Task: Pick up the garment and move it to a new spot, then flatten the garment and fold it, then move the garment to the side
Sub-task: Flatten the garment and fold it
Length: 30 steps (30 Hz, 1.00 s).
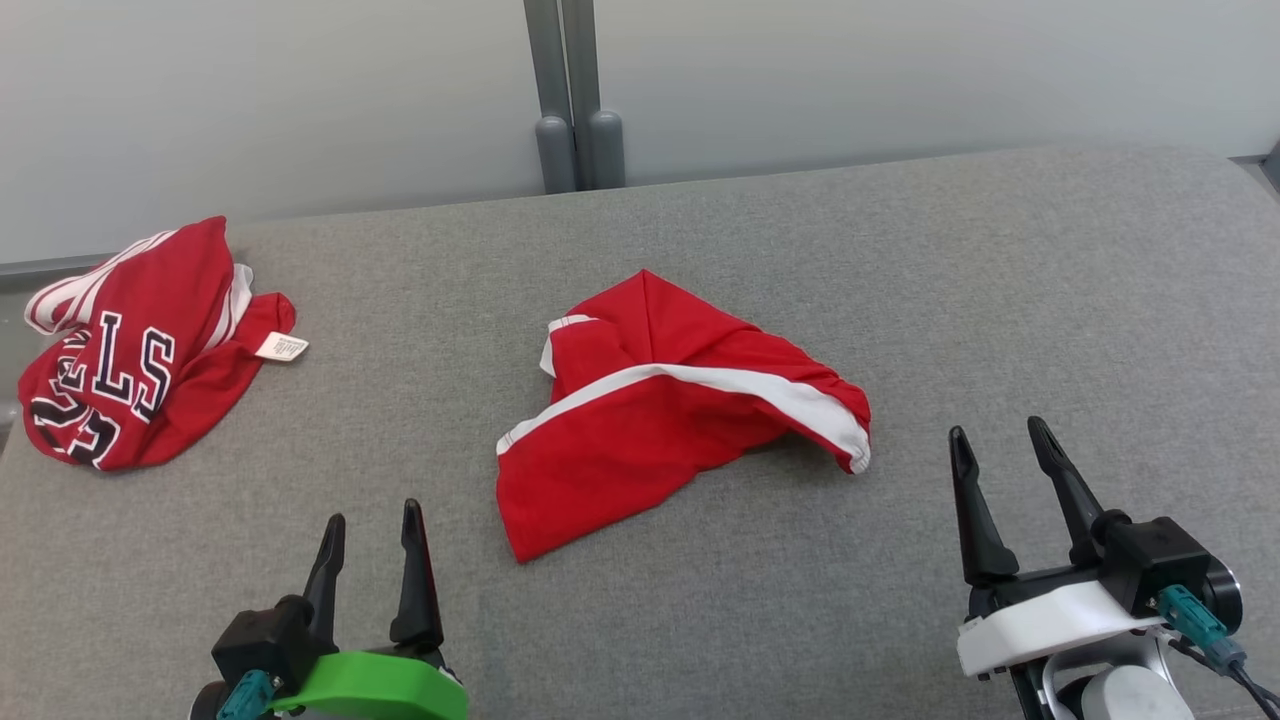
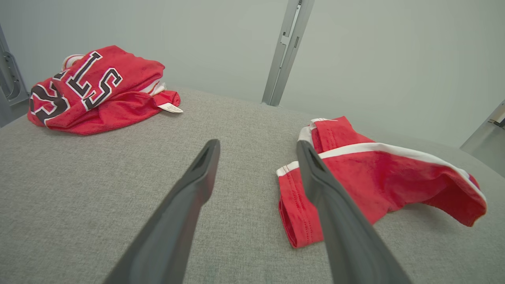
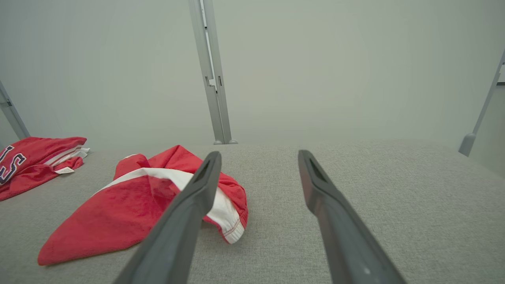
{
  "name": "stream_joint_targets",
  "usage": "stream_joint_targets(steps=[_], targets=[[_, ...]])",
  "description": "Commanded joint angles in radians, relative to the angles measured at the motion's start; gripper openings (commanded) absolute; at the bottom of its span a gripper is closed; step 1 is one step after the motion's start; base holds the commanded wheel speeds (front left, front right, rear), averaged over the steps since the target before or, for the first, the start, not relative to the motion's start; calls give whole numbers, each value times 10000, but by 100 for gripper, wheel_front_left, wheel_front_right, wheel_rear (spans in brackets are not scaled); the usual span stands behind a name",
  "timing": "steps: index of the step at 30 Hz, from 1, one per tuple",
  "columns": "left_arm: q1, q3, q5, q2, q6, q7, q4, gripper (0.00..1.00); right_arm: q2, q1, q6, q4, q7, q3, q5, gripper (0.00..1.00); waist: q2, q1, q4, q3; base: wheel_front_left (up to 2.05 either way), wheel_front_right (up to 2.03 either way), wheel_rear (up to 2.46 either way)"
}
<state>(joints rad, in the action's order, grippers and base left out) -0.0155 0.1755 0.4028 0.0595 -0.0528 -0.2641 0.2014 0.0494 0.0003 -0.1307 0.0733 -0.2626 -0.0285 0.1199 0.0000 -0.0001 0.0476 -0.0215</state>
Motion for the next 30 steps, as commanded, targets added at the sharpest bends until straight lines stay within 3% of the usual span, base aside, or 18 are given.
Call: stream_joint_targets(steps=[1,11,19,30], targets=[[-62,-42,-123,0,49,-3,34,100,18,27,-1,48,-35,12,-13,100,0,1,-27,-26,0,0,0],[389,38,-207,-69,175,-4,58,100,17,-1108,-1,869,-35,-1071,-1062,100,0,1,-704,-494,0,0,0],[673,195,10,-83,127,-4,-38,100,536,-3366,-1,3697,188,-2278,-1765,100,0,1,-1668,-865,0,0,0],[833,580,460,-84,-121,-4,-185,100,1328,-5939,-1,6529,1755,-4103,-1312,100,0,1,-2791,-1188,0,0,0]])
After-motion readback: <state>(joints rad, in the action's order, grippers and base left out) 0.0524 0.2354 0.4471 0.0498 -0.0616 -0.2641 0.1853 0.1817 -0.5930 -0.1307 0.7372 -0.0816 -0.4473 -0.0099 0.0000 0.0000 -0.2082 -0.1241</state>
